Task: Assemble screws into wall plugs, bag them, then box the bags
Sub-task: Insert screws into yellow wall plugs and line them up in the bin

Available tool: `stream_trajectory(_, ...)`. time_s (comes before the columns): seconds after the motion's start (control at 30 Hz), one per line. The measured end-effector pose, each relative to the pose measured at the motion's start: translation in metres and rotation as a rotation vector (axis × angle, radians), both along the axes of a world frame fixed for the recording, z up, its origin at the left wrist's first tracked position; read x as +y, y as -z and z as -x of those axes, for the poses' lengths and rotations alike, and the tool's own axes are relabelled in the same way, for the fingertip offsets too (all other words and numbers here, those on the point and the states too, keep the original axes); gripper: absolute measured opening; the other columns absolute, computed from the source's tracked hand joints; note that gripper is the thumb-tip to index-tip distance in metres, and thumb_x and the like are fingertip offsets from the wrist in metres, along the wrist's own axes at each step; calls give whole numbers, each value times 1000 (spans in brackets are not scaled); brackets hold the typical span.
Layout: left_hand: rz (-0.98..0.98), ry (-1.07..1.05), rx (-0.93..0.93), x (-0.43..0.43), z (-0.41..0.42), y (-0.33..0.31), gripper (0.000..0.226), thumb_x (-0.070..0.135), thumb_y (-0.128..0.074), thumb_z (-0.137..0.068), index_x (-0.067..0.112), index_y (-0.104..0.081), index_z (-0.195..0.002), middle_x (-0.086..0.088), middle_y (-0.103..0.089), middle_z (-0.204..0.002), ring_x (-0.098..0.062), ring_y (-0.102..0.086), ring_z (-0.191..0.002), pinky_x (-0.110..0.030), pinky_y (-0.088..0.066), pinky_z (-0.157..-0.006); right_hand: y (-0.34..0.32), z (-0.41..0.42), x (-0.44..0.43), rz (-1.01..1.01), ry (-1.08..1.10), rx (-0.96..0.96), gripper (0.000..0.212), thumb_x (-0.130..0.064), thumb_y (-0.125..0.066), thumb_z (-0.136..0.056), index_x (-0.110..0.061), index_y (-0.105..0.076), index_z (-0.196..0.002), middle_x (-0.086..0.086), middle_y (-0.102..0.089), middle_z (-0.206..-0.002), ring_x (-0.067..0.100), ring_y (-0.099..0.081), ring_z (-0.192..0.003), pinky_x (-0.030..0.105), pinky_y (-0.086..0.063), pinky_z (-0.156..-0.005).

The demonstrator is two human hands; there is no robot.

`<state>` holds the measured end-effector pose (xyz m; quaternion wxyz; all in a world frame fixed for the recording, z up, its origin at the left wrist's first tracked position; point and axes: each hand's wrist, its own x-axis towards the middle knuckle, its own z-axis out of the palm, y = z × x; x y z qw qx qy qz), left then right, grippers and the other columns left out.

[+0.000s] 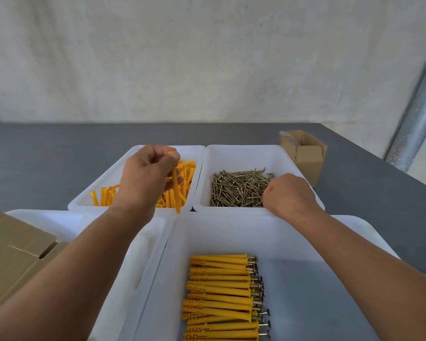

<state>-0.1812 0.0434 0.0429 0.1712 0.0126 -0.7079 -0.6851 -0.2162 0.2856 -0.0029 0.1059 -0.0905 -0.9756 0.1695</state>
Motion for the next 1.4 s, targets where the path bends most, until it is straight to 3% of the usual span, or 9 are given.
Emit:
stream_trajectory(0.17,-278,358,-263,14,-9,0,15,12,-56,-96,4,-67,-102,-3,-61,-69,-10,-60,-57,-26,-56,-56,-1,-6,0,7,-66,28,26,-6,-54,-86,-17,-77,-93,1,-70,-100,21,-61,-89,27,-46,-68)
stream_trajectory(0.5,-303,417,-368,18,-11,3,17,7,-53,-97,0,-67,-103,-7,-64,-68,-13,-63,-57,-24,-57,-56,-9,-19,4,129,-193,121,25,-12,-55,-97,-25,-75,-106,-4,-70,-106,17,-60,-97,26,-47,-78)
stream_trajectory(0.63,-320,422,-380,20,-13,4,11,4,-55,-94,0,-64,-100,-10,-66,-69,-15,-63,-56,-25,-57,-54,-24,-29,5,186,-239,146,25,-13,-54,-97,-23,-75,-105,-8,-67,-96,12,-61,-85,20,-47,-67)
stream_trajectory(0.77,-273,448,-402,20,-15,4,10,6,-58,-93,1,-65,-90,-10,-68,-71,-14,-63,-54,-24,-57,-52,-35,-38,1,221,-271,195,21,-21,-58,-97,-31,-74,-104,-15,-63,-87,-4,-54,-68,6,-32,-49)
stream_trajectory(0.87,-237,498,-414,19,-16,4,13,7,-56,-95,0,-67,-94,-10,-68,-75,-13,-63,-56,-24,-57,-54,-39,-46,-4,206,-305,252,21,-22,-58,-96,-32,-74,-104,-20,-54,-81,-1,-56,-72,6,-35,-54)
stream_trajectory(1.0,-204,545,-436,20,-17,4,16,8,-55,-96,0,-68,-98,-10,-69,-77,-13,-64,-59,-24,-57,-55,-37,-52,-10,133,-359,244,23,-20,-56,-98,-30,-73,-109,-3,-60,-101,15,-59,-91,24,-40,-72)
stream_trajectory(1.17,-174,570,-458,20,-17,5,15,8,-57,-94,1,-70,-97,-11,-69,-80,-13,-64,-60,-24,-57,-54,-36,-54,-11,134,-374,278,23,-20,-57,-96,-32,-74,-107,-4,-60,-97,14,-56,-88,24,-38,-69)
stream_trajectory(1.3,-135,586,-467,20,-18,6,15,10,-59,-92,2,-71,-98,-11,-70,-82,-13,-65,-61,-23,-57,-54,-34,-54,-14,81,-384,284,22,-22,-57,-96,-35,-73,-105,-8,-55,-94,9,-51,-82,10,-31,-61)
stream_trajectory(1.4,-115,594,-467,20,-18,7,14,10,-61,-91,3,-70,-97,-10,-71,-82,-13,-66,-61,-23,-56,-54,-33,-55,-16,48,-396,286,22,-24,-56,-97,-36,-73,-106,-9,-53,-94,10,-50,-83,20,-33,-61)
